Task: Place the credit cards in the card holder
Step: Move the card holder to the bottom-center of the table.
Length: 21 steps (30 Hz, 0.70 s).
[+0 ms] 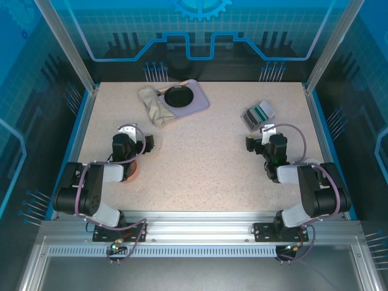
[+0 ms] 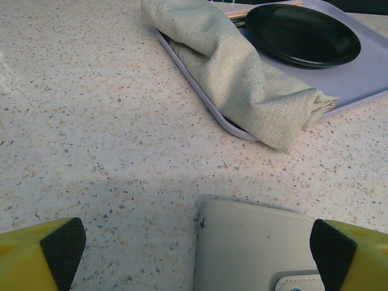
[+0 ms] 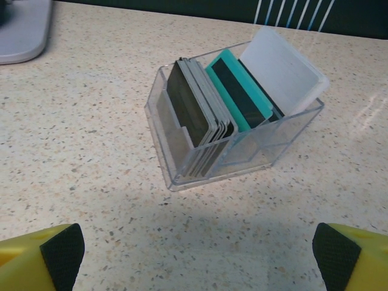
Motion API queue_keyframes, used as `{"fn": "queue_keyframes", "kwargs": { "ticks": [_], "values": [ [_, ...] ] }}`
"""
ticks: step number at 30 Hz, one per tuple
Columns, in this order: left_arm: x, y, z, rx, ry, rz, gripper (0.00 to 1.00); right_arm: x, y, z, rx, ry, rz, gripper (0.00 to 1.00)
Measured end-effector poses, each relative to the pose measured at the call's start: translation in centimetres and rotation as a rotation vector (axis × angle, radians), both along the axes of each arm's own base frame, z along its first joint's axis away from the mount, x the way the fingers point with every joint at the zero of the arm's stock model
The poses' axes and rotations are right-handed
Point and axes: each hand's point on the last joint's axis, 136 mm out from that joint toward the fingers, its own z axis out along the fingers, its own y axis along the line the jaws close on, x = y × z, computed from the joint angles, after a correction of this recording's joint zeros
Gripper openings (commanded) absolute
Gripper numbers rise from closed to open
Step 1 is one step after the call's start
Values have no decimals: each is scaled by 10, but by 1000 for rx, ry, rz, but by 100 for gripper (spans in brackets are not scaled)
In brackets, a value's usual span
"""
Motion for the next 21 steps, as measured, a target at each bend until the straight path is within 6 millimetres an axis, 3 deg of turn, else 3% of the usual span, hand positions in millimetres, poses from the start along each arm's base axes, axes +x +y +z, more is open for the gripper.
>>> {"fn": "queue_keyframes", "kwargs": {
  "ticks": [8,11,14,16,19,21],
  "values": [
    [-11,-3,4,5,-21,-25,99,-2,3,2,-9,-8,20,100],
    [-21,-3,27,-2,-60,-19,99,-9,3,15,-8,-9,16,100],
    [-28,-3,64,-23,-141,-15,99,-9,0,49,26,-11,-11,100],
    [-36,-5,90,-45,-203,-21,99,-7,-6,82,74,-44,-54,100],
    [-46,-5,113,-105,-233,0,99,-6,-20,113,162,-42,-105,100],
    [-46,2,118,-179,-193,69,99,1,-27,119,221,6,-112,100]
  ]
}}
